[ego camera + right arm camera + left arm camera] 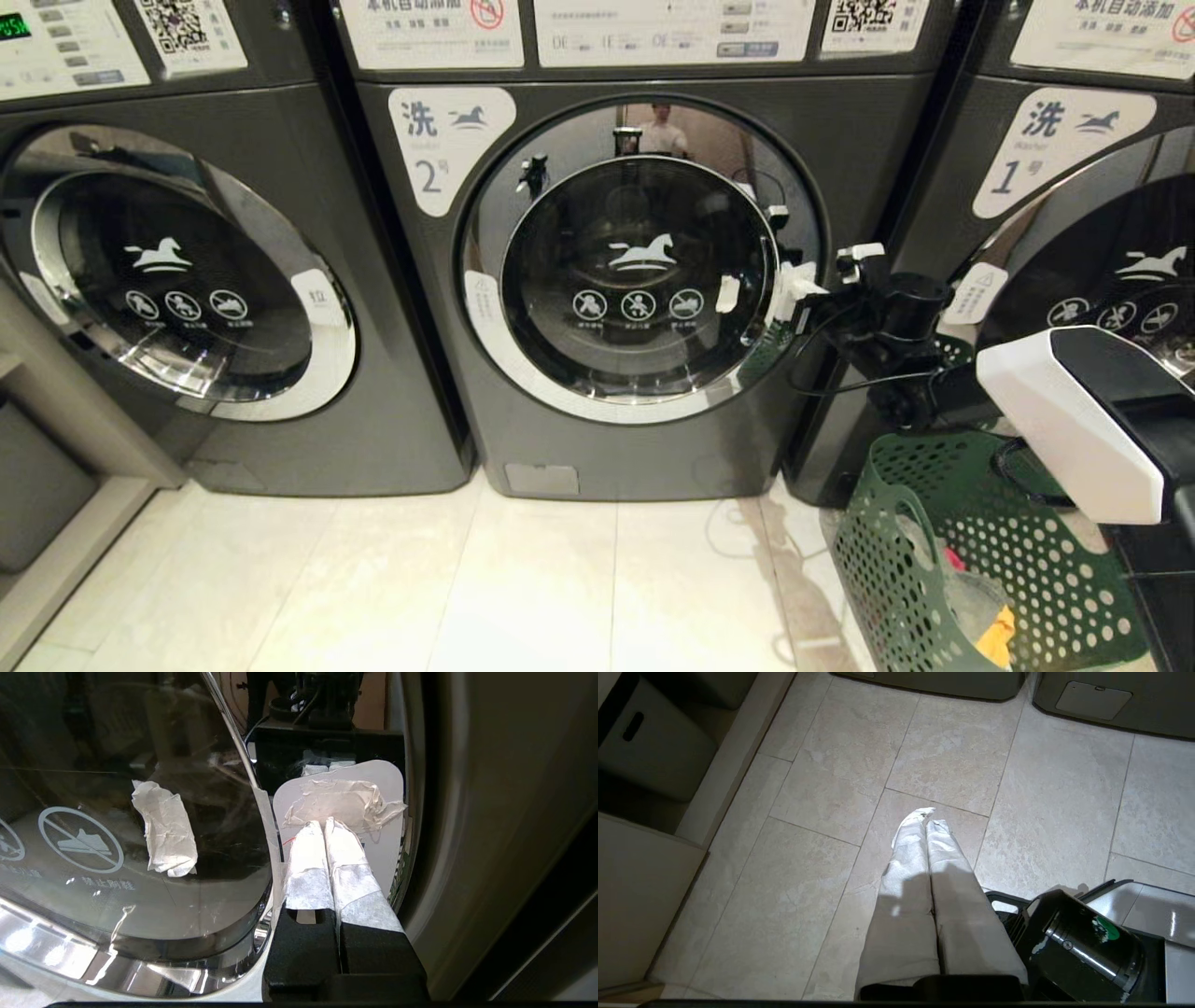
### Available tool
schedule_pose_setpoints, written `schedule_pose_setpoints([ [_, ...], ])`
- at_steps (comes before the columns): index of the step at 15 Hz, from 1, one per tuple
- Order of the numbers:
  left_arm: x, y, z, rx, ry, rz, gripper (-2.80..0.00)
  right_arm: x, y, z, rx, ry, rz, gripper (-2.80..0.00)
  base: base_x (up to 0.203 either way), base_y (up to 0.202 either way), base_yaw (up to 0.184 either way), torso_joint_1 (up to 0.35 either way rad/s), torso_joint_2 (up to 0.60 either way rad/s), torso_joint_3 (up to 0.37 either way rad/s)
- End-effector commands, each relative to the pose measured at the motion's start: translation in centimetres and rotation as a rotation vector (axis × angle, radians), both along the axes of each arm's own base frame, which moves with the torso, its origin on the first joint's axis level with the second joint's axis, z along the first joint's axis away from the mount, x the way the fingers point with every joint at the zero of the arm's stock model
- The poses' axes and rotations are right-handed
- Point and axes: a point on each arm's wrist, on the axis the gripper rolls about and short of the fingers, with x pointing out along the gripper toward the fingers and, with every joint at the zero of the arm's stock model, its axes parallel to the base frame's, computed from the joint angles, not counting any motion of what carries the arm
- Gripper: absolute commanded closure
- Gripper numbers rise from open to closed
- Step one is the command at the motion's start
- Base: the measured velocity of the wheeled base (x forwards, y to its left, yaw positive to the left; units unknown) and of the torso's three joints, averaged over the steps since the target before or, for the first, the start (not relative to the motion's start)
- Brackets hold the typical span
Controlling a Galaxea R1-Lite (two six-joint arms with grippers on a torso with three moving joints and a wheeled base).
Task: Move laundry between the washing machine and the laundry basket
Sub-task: Press the washing machine door tightly with the right hand
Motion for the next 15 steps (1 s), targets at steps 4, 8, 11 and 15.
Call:
schedule_pose_setpoints([
  [4,-0.3,-1.1,1.1,-0.009,-0.006,0.065,0.00,-0.2,-0.1,0.0,0.014,-0.007,-0.032,0.00,0.000,0.000,0.000,0.000,0.00,0.000],
  [8,0.3,-2.5,4.0,-0.035,-0.010,0.077,0.00,-7.2,0.8,2.2,0.004,0.151,0.054,0.00,0.000,0.000,0.000,0.007,0.00,-0.002],
  [11,0.0,-4.0,4.6,-0.083,-0.009,0.059,0.00,-13.8,1.4,4.3,-0.004,0.209,0.100,0.00,0.000,0.000,0.000,0.000,0.00,0.000],
  [15,-0.3,-5.4,3.1,-0.068,0.005,-0.007,0.00,-23.6,0.7,3.4,-0.049,0.340,0.089,0.00,0.000,0.000,0.000,0.000,0.00,0.000],
])
